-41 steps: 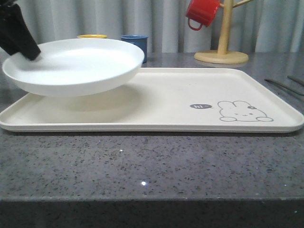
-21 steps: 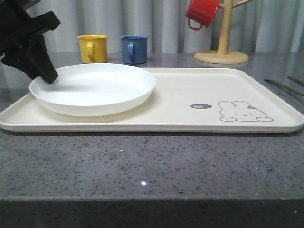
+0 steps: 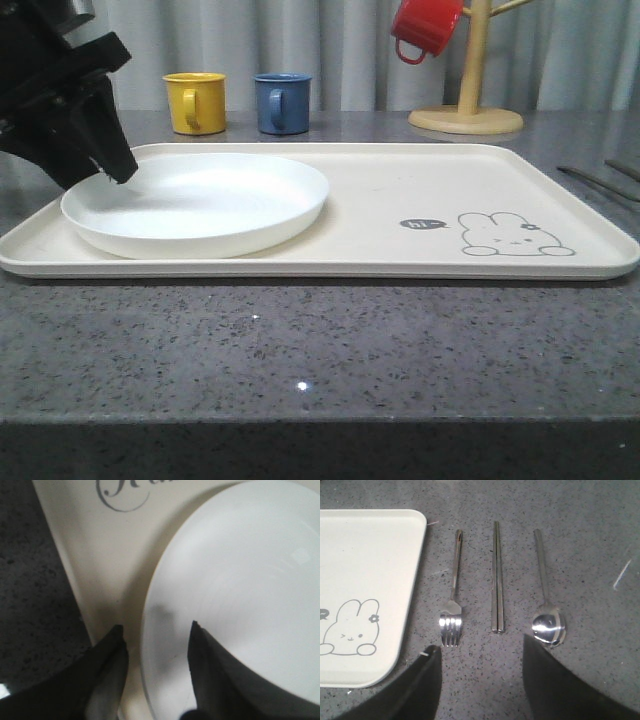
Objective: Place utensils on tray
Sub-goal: 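Lower the plate onto the tray's near corner and release, then grasp the fork beside the tray with the right gripper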
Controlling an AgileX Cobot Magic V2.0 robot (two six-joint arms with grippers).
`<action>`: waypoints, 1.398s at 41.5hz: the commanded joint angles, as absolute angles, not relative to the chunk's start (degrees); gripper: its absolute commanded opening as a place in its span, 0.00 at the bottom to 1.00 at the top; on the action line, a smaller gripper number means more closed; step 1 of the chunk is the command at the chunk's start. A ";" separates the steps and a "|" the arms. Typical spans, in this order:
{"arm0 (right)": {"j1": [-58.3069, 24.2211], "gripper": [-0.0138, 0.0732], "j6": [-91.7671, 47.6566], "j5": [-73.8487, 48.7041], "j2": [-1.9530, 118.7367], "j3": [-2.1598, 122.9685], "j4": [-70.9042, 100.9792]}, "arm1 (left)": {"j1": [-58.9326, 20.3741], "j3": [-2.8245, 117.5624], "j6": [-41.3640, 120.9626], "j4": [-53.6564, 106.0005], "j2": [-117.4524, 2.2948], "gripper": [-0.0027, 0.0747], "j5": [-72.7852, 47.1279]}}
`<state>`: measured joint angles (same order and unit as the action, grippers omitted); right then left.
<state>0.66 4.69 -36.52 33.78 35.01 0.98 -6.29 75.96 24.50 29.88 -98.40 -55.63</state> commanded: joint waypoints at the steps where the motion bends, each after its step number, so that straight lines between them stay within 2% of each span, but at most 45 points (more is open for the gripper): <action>1: 0.59 0.62 4.30 -32.82 34.27 37.02 0.78 | -6.52 79.32 23.41 28.22 -92.41 0.46 -55.10; 11: 0.59 0.62 4.30 -32.82 34.27 37.02 0.78 | -10.88 80.83 18.25 15.72 -82.85 0.46 -54.96; 23: 0.59 0.62 4.30 -32.82 34.27 37.02 0.78 | -31.97 72.65 2.86 -6.23 -68.79 0.46 -52.78; 27: 0.59 0.62 4.30 -32.82 34.27 37.02 0.78 | -35.77 68.26 -0.42 -7.77 -64.93 0.46 -51.53; 41: 0.59 0.62 4.24 -33.69 34.36 37.32 3.49 | -36.72 58.57 -3.62 -7.12 -57.97 0.44 -50.34; 51: 0.10 0.62 1.35 -48.18 42.66 47.48 5.34 | -36.72 58.48 -3.62 -7.04 -57.97 0.44 -50.44; 58: -4.25 0.62 -0.47 -54.65 51.58 54.40 5.30 | -36.72 58.48 -3.62 -7.04 -57.97 0.44 -50.44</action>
<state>-2.51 1.14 -54.32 47.68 49.79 4.74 -36.17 57.06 -3.01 -6.68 -59.00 -53.47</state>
